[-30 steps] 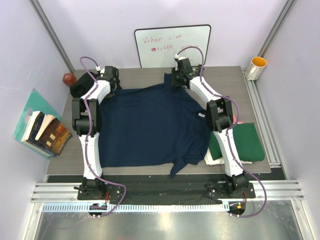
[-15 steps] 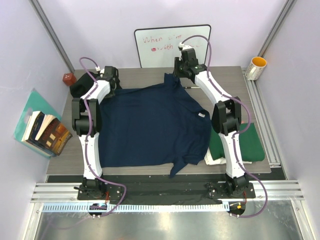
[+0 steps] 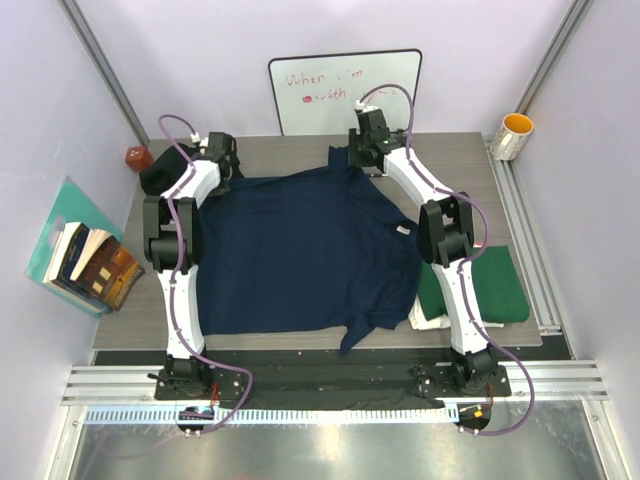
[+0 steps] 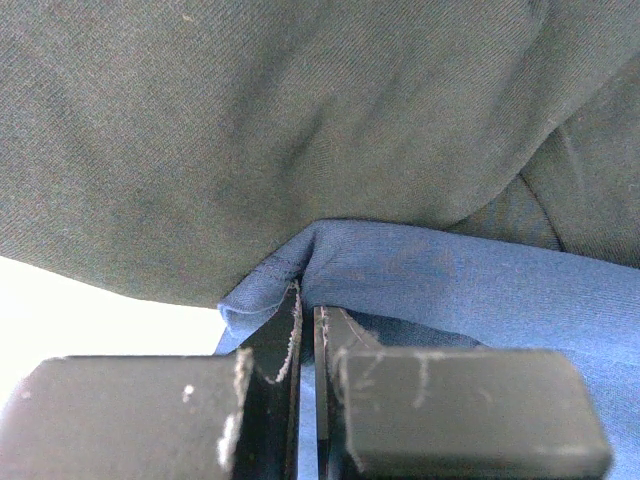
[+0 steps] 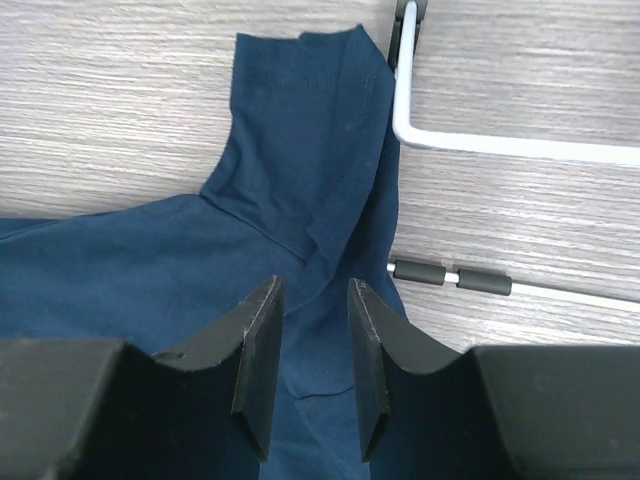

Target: Fold and stack the t-shirts

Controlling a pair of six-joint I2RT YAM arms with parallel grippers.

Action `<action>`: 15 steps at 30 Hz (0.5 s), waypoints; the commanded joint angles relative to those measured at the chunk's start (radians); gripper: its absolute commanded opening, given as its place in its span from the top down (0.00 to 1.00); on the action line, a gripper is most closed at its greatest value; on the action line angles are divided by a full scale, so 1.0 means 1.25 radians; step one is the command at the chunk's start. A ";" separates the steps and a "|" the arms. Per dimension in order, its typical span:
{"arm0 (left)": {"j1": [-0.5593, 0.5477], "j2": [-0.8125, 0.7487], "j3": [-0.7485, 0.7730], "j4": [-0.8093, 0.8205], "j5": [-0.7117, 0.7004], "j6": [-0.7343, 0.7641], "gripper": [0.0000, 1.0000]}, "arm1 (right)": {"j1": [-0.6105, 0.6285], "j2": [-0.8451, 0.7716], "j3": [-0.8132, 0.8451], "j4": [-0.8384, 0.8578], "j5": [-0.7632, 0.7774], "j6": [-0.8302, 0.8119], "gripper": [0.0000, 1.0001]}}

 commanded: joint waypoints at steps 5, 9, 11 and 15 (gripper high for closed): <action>0.006 -0.022 0.003 0.013 0.008 -0.014 1.00 | -0.003 0.037 0.055 0.015 -0.006 0.005 0.62; 0.006 -0.026 -0.010 0.016 0.008 -0.014 1.00 | -0.003 0.058 0.066 0.015 -0.011 0.012 0.62; 0.006 -0.026 -0.012 0.017 0.010 -0.015 1.00 | -0.003 0.068 0.066 0.015 -0.009 0.012 0.61; 0.006 -0.026 -0.012 0.016 0.013 -0.018 1.00 | -0.003 0.090 0.072 0.024 -0.003 0.014 0.65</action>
